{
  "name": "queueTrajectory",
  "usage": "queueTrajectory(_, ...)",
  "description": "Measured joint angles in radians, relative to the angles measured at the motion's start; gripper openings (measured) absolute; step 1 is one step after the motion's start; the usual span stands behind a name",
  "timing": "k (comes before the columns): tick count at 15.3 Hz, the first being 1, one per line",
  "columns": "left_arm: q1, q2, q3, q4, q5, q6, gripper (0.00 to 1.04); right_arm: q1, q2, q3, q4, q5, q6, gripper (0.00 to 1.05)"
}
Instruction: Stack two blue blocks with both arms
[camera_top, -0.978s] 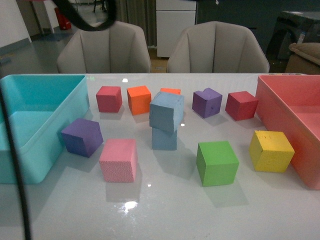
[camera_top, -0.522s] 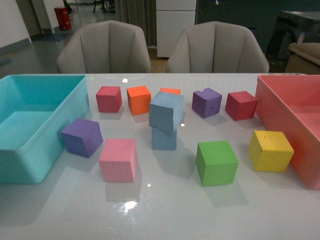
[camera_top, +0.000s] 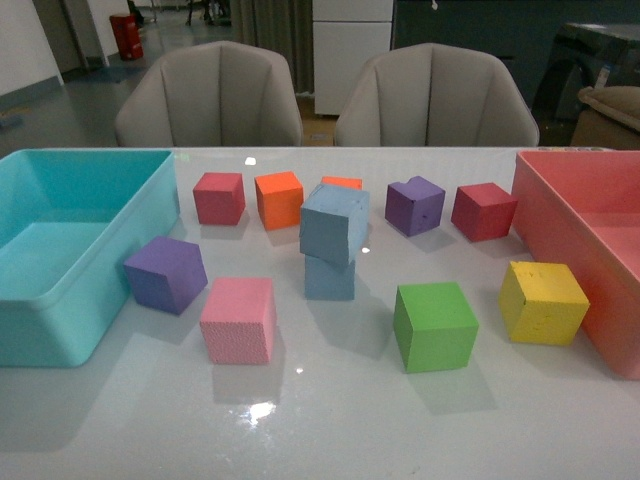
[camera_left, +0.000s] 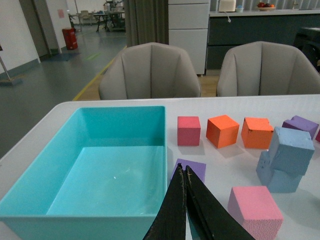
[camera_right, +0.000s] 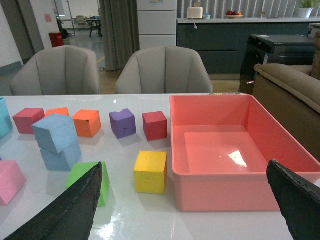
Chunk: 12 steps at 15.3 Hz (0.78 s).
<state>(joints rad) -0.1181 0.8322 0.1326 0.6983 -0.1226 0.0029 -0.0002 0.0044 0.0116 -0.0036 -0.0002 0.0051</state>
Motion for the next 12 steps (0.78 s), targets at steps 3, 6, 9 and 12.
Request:
queueTrajectory(3,0.013,-0.034,-0.018,-0.024,0.011,0.0,0.02,0.0,0.0,0.0,0.0,0.0,0.0,0.98)
queueTrajectory(6,0.026,-0.08,-0.04,-0.052,0.028,0.0,0.02,0.0,0.0,0.0,0.0,0.0,0.0,0.98)
queueTrajectory(9,0.115,-0.275,-0.122,-0.167,0.123,-0.002,0.02,0.0,0.0,0.0,0.0,0.0,0.0,0.98)
queueTrajectory(12,0.115,-0.472,-0.122,-0.341,0.122,-0.002,0.02,0.0,0.0,0.0,0.0,0.0,0.0,0.98)
